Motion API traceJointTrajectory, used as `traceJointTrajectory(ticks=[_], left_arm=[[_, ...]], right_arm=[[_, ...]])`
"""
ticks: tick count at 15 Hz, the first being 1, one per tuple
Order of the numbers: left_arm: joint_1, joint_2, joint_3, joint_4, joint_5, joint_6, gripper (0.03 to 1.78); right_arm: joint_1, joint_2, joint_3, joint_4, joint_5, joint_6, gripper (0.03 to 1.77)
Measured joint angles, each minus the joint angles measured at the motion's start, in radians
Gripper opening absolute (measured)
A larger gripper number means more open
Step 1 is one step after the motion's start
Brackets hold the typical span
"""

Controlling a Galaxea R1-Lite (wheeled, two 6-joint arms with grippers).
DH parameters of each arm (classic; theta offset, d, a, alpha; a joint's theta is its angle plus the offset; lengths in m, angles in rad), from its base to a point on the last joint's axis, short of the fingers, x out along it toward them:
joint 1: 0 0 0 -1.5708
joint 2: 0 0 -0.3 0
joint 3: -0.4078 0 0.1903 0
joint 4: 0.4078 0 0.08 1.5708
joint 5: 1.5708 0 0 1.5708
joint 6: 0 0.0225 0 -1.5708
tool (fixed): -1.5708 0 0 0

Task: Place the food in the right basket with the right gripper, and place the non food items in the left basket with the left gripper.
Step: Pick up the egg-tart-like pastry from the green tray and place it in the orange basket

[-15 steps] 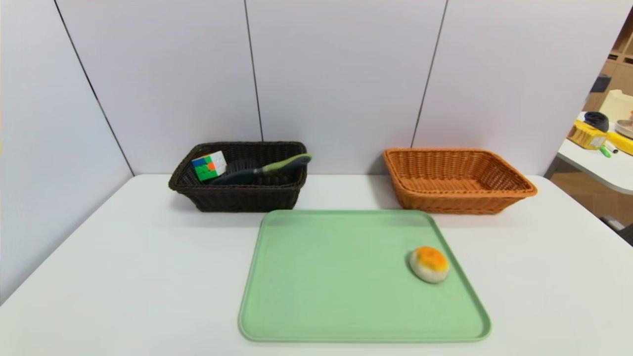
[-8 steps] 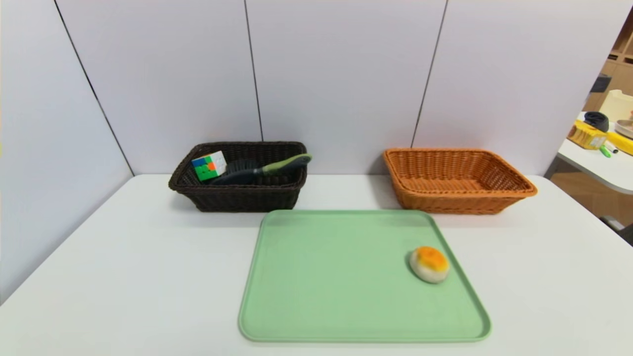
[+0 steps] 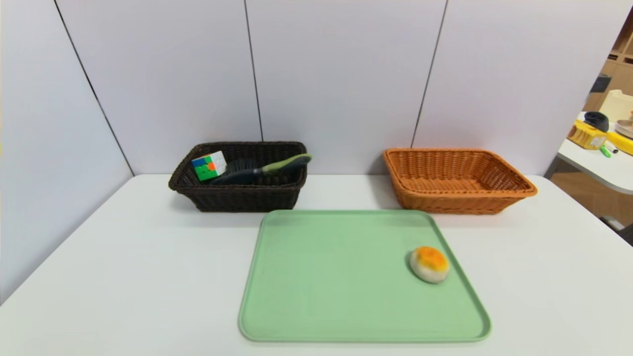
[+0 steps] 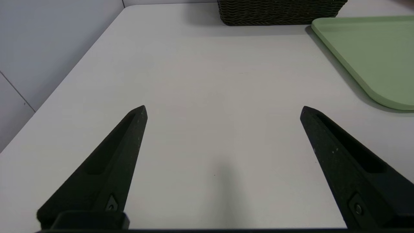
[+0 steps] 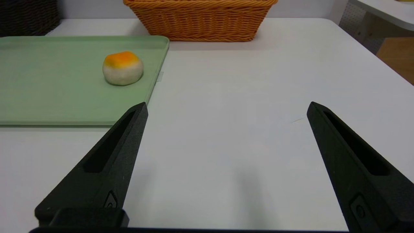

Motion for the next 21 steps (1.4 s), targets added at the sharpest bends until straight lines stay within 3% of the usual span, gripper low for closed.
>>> traceJointTrajectory(ticks=[17, 21], left_arm=[[0.000, 0.001, 0.000, 0.000, 0.000, 0.000, 1.69], [0.000, 0.001, 0.000, 0.000, 0.000, 0.000, 1.69]], right_arm=[[0.000, 0.011, -0.013, 0.007, 0.002, -0.004, 1.70], [0.013, 0.139, -0.193, 0.083, 0.072, -0.004, 1.70]])
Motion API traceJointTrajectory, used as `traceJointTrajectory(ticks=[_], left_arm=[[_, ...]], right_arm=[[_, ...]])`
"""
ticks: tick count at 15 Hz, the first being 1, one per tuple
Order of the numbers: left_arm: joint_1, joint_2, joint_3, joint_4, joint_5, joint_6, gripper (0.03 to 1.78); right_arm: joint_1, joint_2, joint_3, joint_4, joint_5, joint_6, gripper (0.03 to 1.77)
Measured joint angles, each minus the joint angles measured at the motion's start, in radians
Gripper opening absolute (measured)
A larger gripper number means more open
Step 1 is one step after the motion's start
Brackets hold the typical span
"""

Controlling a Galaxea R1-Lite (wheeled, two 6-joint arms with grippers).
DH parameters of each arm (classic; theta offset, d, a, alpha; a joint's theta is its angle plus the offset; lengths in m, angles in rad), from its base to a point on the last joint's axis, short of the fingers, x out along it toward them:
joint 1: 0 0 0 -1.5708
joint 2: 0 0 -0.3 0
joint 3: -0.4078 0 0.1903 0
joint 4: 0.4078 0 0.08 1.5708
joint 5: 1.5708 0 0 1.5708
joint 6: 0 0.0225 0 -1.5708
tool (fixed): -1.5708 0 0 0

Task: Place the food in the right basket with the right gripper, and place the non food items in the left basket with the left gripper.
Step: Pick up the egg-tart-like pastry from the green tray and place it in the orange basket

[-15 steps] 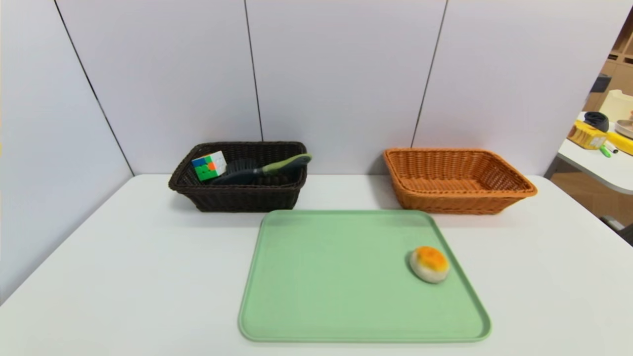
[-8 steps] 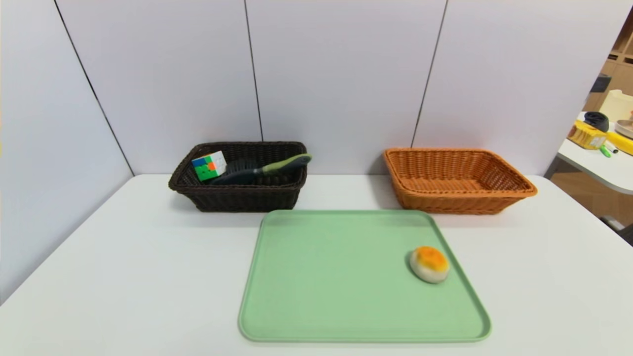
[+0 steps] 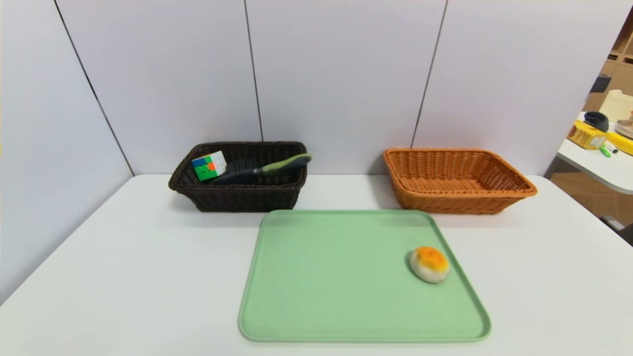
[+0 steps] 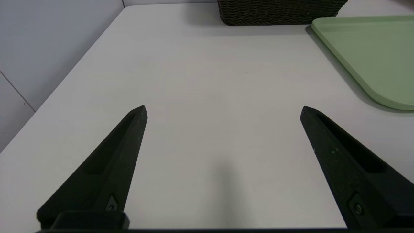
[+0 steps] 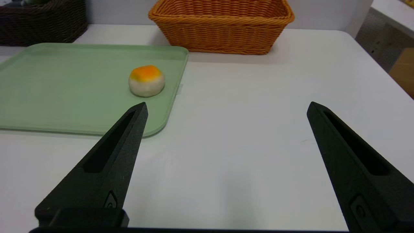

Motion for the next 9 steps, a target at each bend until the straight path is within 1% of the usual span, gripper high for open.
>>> traceJointTrajectory(ticks=[1, 4, 9], left_arm=[[0.000, 0.000, 0.000, 0.000, 0.000, 0.000, 1.69], [0.000, 0.000, 0.000, 0.000, 0.000, 0.000, 1.69], [0.000, 0.000, 0.000, 0.000, 0.000, 0.000, 1.69]], right_arm=[[0.013, 0.055, -0.054, 0.027, 0.014, 0.000, 1.70], [0.073, 0.253, -0.193, 0.062, 0.029, 0.000, 1.70], [0.208, 0.634, -0.381, 0.076, 0.030, 0.005, 1.70]])
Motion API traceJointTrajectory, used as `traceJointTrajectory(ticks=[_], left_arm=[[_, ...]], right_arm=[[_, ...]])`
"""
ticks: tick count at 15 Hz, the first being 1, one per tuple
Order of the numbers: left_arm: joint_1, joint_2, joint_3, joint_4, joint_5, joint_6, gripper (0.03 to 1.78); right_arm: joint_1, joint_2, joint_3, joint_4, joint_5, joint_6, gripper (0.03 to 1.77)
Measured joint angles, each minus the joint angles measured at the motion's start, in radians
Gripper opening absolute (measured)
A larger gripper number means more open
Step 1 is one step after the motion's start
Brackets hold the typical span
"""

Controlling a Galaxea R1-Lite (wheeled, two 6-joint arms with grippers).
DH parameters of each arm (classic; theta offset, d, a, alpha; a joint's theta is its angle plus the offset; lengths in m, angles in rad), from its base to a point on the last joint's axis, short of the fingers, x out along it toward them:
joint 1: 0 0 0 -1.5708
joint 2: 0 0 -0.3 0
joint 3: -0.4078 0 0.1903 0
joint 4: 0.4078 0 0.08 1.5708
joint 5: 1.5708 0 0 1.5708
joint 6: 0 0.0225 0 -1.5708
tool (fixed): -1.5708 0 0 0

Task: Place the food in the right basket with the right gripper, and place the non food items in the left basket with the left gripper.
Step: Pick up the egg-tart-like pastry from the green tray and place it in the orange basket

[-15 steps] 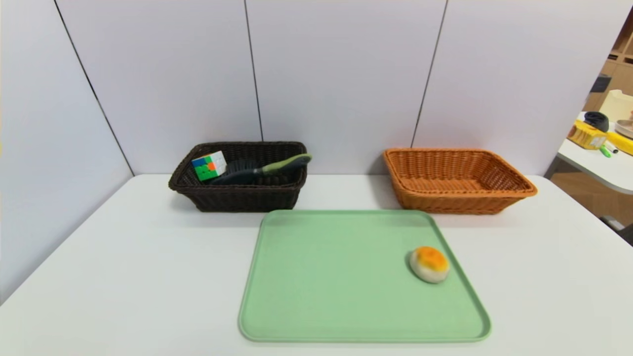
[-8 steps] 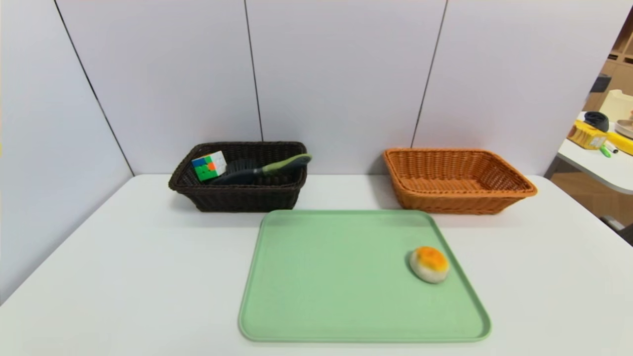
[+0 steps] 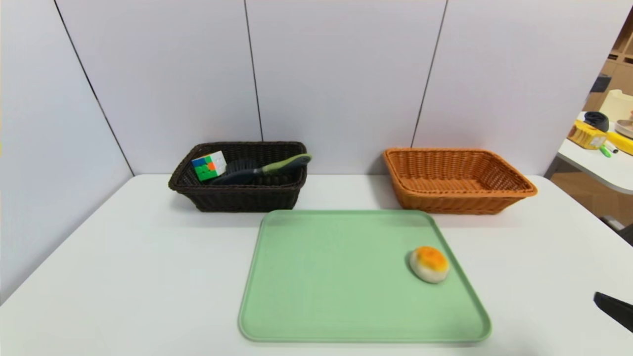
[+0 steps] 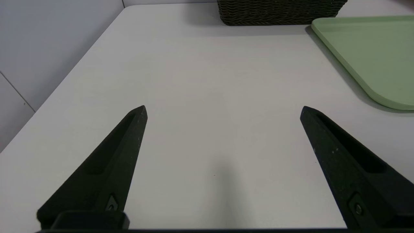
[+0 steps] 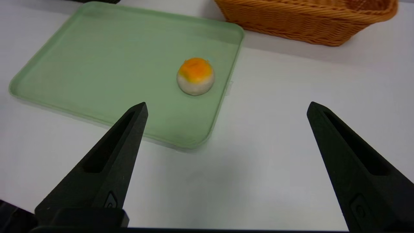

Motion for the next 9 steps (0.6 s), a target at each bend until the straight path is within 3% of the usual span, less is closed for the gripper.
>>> traceJointTrajectory(ticks=[9], left_arm=[[0.000, 0.000, 0.000, 0.000, 0.000, 0.000, 1.69]], right_arm=[[0.157, 0.599, -0.365, 0.026, 0.007, -0.009, 1.70]])
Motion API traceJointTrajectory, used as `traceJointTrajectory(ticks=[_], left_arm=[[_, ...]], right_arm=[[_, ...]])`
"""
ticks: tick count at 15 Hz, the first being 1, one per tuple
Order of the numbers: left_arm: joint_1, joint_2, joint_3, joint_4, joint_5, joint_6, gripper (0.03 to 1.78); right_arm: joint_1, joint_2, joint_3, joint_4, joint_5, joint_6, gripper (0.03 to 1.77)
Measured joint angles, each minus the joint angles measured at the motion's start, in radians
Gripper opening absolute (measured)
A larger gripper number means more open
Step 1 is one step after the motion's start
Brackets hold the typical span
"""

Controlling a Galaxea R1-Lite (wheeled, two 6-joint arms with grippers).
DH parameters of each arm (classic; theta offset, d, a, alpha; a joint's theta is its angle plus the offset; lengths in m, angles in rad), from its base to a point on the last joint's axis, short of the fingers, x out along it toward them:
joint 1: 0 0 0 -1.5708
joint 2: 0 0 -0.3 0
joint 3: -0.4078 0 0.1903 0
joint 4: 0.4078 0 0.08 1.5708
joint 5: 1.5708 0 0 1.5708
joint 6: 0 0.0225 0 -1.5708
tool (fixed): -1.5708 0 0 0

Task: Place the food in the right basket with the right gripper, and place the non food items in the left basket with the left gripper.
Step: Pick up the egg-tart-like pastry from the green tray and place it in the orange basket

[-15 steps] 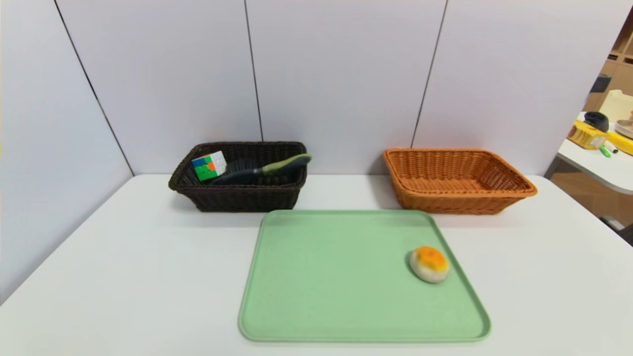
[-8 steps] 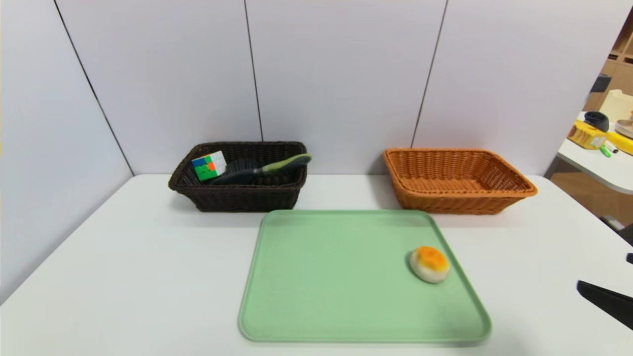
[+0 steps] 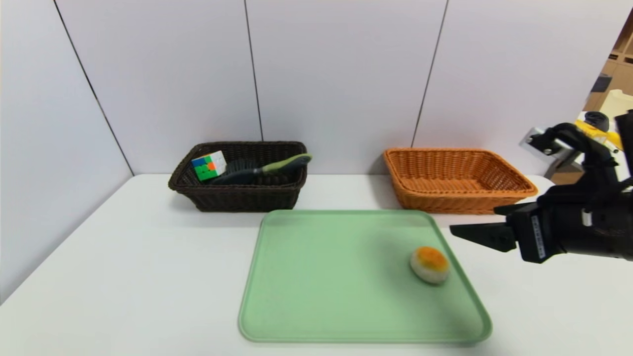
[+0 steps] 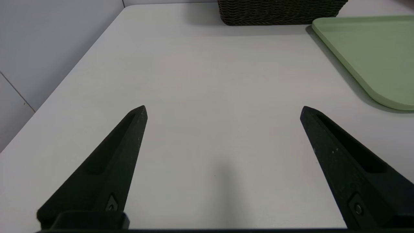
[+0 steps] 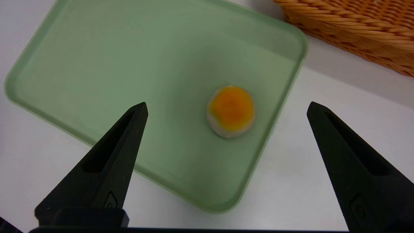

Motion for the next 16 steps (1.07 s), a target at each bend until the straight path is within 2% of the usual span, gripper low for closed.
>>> traceJointTrajectory(ticks=[6, 9, 14, 16], left_arm=[[0.000, 0.000, 0.000, 0.000, 0.000, 0.000, 1.69], [0.000, 0.000, 0.000, 0.000, 0.000, 0.000, 1.69], [0.000, 0.000, 0.000, 0.000, 0.000, 0.000, 1.69], [0.000, 0.000, 0.000, 0.000, 0.000, 0.000, 1.69]], right_arm=[[0.065, 0.227, -0.150, 0.207, -0.008, 0.000, 1.70], [0.067, 0.299, -0.172, 0.213, -0.017, -0.001, 1.70], [0.065, 0.382, -0.186, 0.206, -0.096, -0.002, 1.70], [0.065, 0.398, -0.188, 0.209, -0.099, -0.002, 1.70]])
